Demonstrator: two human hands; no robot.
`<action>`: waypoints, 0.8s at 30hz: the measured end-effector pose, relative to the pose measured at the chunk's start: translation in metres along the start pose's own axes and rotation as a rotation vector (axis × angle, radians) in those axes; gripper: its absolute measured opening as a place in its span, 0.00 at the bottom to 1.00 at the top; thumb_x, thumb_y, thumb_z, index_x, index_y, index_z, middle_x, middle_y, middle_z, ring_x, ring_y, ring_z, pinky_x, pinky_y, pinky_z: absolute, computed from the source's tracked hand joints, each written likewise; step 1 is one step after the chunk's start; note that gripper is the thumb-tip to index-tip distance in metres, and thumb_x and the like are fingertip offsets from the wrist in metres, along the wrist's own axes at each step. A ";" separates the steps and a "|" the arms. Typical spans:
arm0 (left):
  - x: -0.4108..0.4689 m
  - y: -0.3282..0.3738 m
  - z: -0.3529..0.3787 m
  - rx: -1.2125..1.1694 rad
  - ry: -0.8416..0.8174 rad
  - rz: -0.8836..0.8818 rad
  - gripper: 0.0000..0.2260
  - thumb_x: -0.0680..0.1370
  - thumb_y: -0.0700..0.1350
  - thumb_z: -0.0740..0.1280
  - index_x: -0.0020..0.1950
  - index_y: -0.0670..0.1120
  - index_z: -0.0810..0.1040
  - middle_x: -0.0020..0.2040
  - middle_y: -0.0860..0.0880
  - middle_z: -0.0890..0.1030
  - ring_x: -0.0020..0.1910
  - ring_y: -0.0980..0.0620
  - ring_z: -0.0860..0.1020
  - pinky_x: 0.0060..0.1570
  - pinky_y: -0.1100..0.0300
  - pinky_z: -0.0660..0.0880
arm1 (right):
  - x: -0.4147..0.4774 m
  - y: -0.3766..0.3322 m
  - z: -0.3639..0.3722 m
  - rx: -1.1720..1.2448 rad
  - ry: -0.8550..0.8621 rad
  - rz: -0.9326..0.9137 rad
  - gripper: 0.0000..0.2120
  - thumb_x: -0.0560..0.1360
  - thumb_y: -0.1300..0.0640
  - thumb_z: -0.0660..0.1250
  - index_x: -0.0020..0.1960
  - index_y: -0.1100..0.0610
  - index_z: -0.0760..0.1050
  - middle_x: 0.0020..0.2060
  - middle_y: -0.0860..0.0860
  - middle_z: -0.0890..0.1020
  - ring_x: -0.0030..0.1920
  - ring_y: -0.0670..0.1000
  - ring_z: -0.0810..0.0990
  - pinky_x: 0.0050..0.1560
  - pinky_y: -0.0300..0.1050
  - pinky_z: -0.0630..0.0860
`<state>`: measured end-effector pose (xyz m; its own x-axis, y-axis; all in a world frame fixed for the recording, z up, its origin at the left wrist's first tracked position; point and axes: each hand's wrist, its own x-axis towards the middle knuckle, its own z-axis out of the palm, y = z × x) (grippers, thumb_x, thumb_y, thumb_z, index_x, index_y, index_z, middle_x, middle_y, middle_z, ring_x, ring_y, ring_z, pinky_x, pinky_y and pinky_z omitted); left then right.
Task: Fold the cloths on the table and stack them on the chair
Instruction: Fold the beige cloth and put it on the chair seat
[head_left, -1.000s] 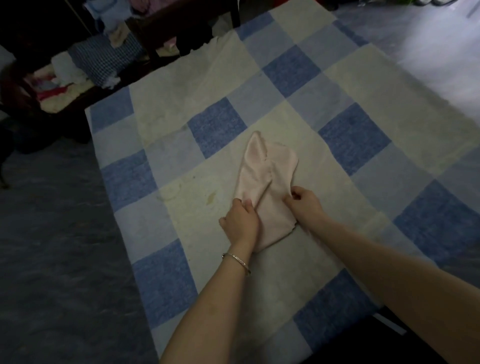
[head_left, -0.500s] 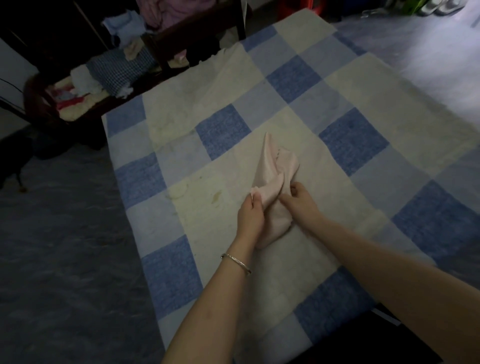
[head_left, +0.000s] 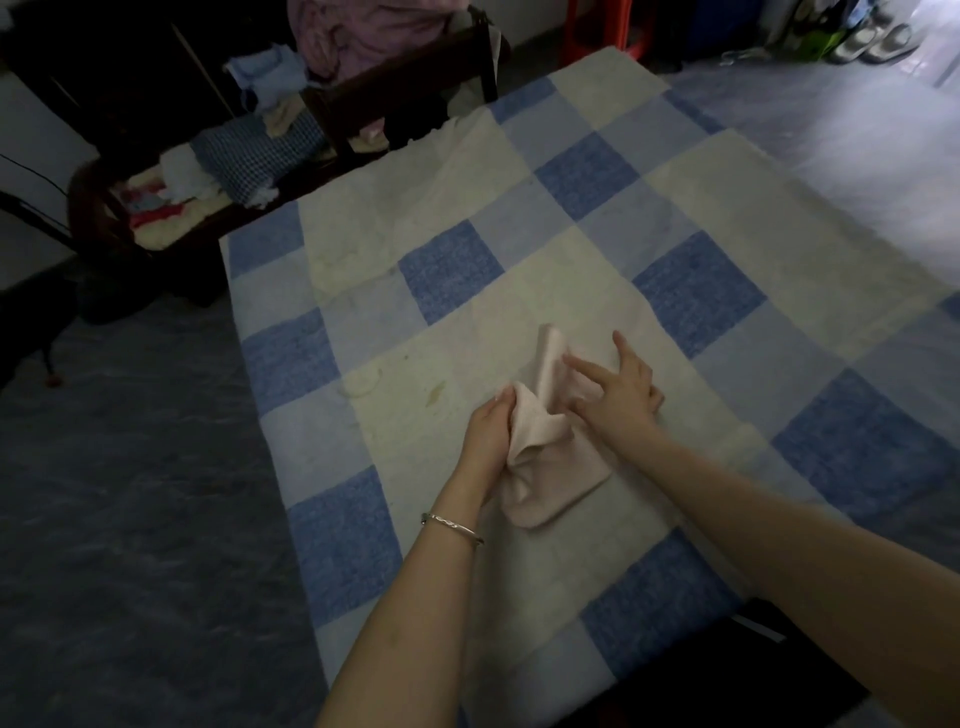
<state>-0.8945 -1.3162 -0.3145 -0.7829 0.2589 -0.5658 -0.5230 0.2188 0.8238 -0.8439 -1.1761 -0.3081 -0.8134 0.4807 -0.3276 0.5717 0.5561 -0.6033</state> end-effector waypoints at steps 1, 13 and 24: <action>0.000 0.000 -0.002 -0.049 0.009 -0.009 0.13 0.81 0.47 0.57 0.46 0.44 0.79 0.38 0.51 0.79 0.36 0.59 0.75 0.33 0.69 0.73 | 0.001 -0.001 -0.001 0.009 -0.024 -0.020 0.24 0.73 0.53 0.68 0.66 0.37 0.69 0.76 0.47 0.47 0.75 0.53 0.49 0.71 0.54 0.51; -0.014 -0.009 -0.024 -0.320 0.371 -0.013 0.11 0.81 0.44 0.56 0.54 0.42 0.76 0.50 0.46 0.80 0.46 0.51 0.77 0.51 0.57 0.75 | -0.006 -0.008 0.034 0.065 -0.222 -0.172 0.28 0.69 0.48 0.70 0.68 0.49 0.69 0.73 0.51 0.63 0.73 0.52 0.61 0.71 0.55 0.60; -0.009 -0.023 -0.059 -0.513 0.712 -0.092 0.17 0.82 0.44 0.52 0.63 0.36 0.73 0.62 0.40 0.77 0.58 0.42 0.76 0.59 0.53 0.73 | -0.038 -0.012 0.054 -0.154 -0.330 -0.248 0.19 0.69 0.39 0.69 0.41 0.53 0.68 0.35 0.46 0.74 0.41 0.49 0.75 0.41 0.42 0.66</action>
<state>-0.8952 -1.3791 -0.3256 -0.6648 -0.4243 -0.6148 -0.5472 -0.2837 0.7875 -0.8254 -1.2371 -0.3277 -0.9044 0.0918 -0.4166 0.3444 0.7335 -0.5860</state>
